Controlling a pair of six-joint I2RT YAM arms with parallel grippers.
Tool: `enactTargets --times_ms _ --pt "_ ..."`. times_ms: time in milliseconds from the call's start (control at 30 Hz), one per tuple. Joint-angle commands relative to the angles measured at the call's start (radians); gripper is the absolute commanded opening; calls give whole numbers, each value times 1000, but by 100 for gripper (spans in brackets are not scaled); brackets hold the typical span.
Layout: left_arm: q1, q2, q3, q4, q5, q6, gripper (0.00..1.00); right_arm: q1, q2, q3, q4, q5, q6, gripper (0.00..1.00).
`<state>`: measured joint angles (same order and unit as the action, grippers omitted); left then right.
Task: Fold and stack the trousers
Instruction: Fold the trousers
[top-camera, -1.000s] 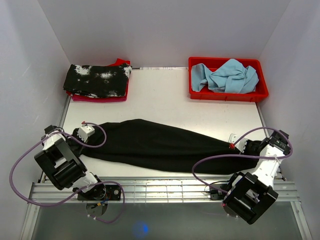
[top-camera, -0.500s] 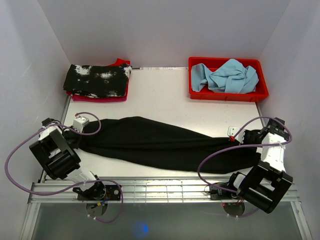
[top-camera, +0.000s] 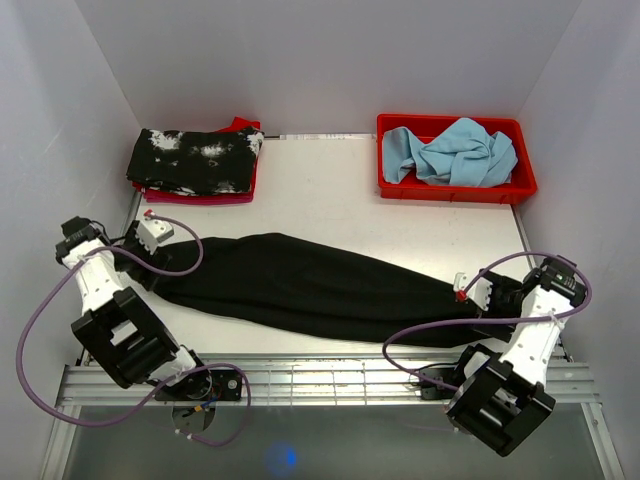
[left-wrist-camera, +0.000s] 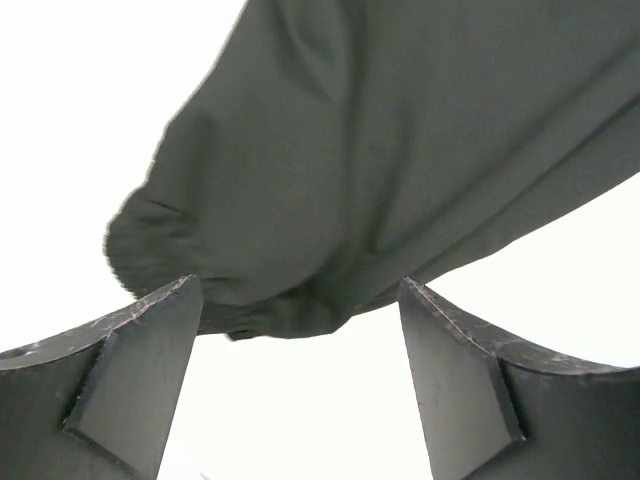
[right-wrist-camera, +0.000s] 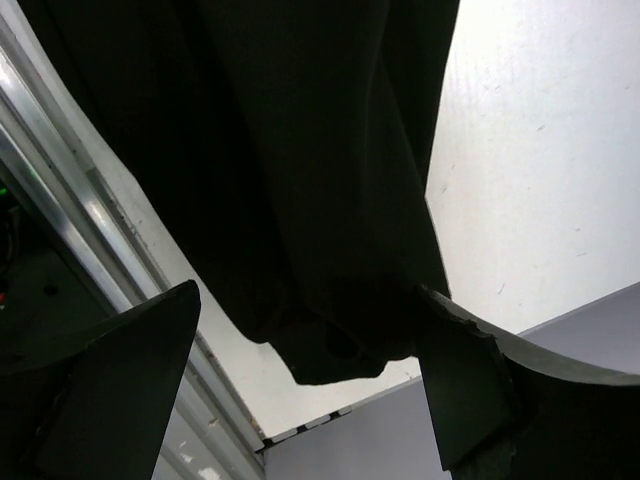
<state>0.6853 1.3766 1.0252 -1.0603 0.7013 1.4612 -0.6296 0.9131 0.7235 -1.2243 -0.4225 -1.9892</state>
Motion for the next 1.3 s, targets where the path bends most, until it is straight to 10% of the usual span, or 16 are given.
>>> enactTargets --times_ms 0,500,767,1267 --pt "-4 -44 117 -112 136 59 91 -22 6 28 -55 106 -720 90" --pt "-593 38 -53 238 -186 -527 81 26 437 646 46 -65 -7 90" --pt "-619 274 -63 332 -368 -723 72 304 552 633 -59 -53 617 90" --pt "-566 355 -54 303 -408 -1022 70 604 611 231 153 267 734 51"
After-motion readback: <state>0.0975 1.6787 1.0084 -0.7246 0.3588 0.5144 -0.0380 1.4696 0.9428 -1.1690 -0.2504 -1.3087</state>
